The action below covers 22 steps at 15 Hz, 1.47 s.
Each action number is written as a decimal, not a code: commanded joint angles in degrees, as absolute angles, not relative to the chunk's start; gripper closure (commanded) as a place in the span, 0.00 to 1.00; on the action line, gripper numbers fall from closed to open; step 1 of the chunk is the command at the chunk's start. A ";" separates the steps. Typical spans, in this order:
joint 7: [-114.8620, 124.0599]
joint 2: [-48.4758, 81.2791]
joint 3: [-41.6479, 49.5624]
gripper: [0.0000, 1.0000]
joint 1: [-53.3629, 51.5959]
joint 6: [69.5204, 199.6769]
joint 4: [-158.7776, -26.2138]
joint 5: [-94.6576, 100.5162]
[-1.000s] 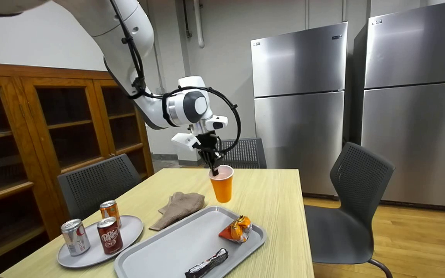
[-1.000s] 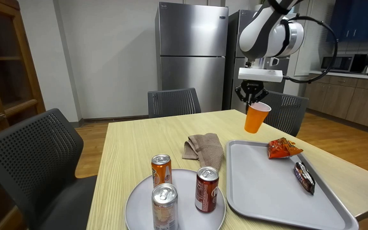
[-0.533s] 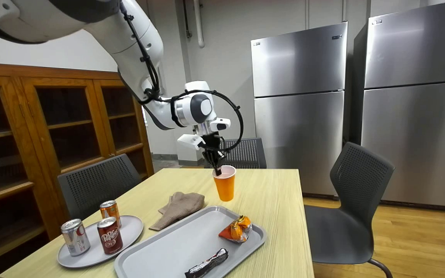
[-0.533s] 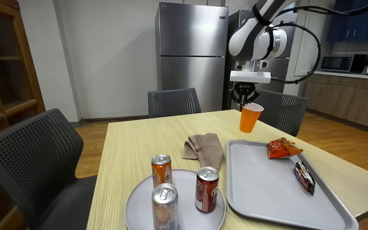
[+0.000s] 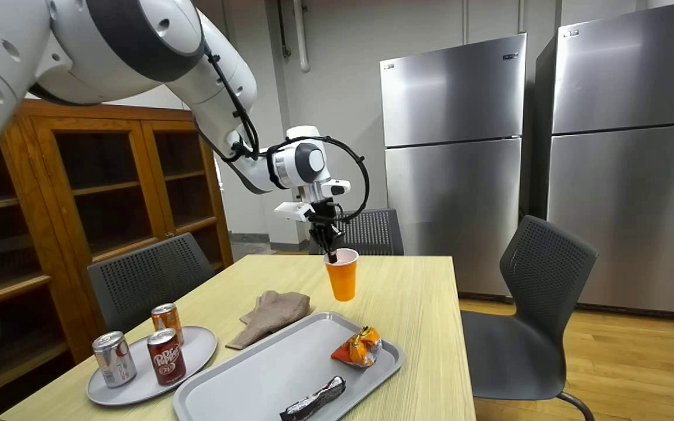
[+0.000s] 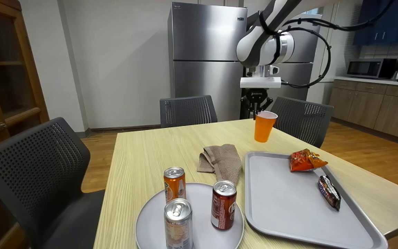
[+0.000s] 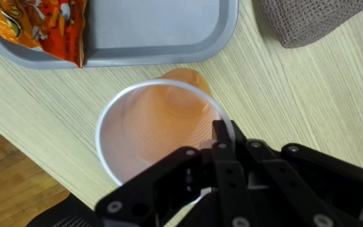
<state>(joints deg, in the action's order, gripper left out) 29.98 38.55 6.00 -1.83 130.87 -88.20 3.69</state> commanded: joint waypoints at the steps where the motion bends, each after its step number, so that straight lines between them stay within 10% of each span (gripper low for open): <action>1: 30.52 44.09 7.06 0.99 -2.93 124.16 -78.14 2.79; 22: 29.09 55.65 7.19 0.99 -2.64 108.70 -56.95 3.47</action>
